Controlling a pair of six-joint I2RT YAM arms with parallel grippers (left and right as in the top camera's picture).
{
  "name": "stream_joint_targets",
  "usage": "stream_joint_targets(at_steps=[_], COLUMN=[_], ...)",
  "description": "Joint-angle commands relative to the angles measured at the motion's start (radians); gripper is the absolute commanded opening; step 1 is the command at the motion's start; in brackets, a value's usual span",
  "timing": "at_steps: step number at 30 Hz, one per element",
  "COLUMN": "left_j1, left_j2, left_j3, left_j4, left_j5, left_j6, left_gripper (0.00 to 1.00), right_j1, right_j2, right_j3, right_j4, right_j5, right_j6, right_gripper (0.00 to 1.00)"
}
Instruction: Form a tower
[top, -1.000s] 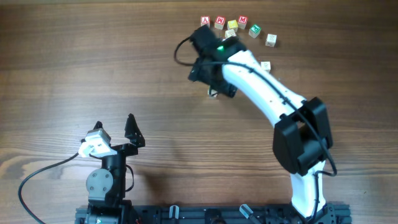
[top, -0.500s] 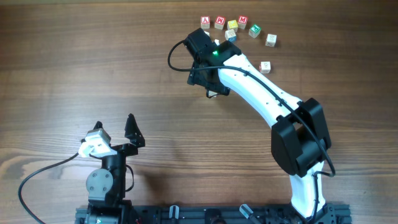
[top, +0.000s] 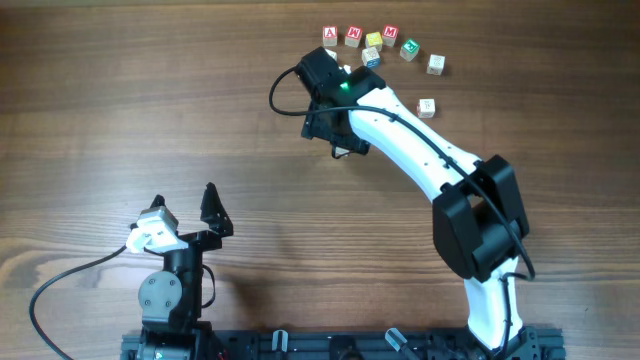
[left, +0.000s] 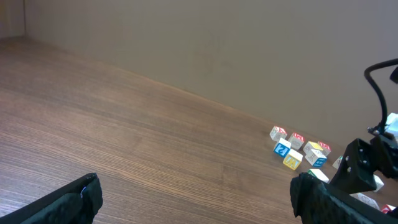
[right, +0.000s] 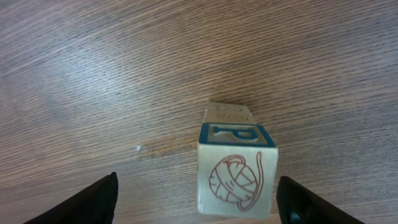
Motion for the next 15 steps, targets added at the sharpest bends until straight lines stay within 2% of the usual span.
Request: stream_joint_targets(at_steps=[1, 15], left_j1=[0.005, 0.005], left_j2=[-0.002, -0.002], left_j3=[-0.006, -0.006], left_j4=[0.003, 0.003], left_j5=[-0.006, -0.006], left_j6=[0.019, 0.019], left_gripper=[1.0, 1.0], right_j1=[-0.004, -0.004], right_j2=[0.043, 0.06], right_j3=[-0.022, -0.022], right_j4=[-0.004, 0.003], right_j5=[-0.009, -0.016], right_j6=[-0.003, 0.005], right_gripper=[0.77, 0.53])
